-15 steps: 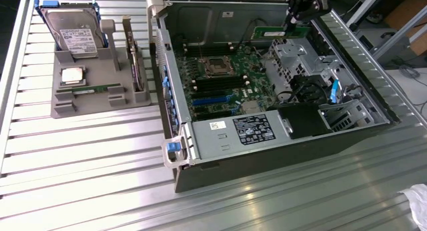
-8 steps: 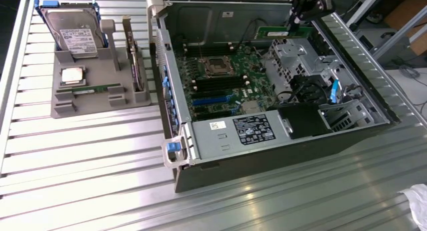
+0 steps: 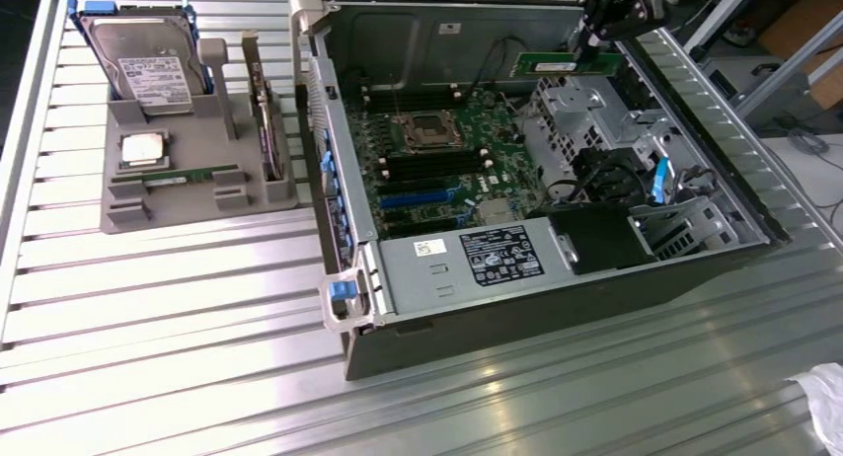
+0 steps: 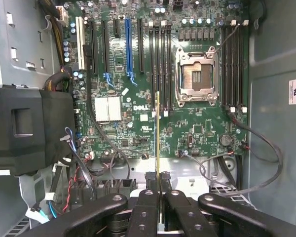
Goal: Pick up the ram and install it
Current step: 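Pick up the ram and move it above insertion slot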
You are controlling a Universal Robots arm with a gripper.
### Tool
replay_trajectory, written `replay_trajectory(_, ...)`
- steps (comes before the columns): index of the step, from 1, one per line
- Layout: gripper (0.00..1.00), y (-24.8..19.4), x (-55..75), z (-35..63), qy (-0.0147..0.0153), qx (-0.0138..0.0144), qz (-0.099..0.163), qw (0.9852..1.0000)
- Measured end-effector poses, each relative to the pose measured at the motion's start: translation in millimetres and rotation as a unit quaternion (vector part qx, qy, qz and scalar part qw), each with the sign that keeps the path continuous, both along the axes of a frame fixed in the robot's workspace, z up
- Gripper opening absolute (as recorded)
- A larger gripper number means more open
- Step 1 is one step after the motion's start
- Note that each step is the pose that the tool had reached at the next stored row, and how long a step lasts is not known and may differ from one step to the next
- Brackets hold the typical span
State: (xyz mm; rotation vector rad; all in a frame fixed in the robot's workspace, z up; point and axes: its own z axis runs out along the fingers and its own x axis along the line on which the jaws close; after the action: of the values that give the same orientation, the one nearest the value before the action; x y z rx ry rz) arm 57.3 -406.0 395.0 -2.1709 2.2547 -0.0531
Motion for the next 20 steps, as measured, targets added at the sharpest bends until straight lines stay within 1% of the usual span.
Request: replay_trajectory(20,0.12,0.0,15.0,0.0,0.0000,-0.0002,0.000,1.0000)
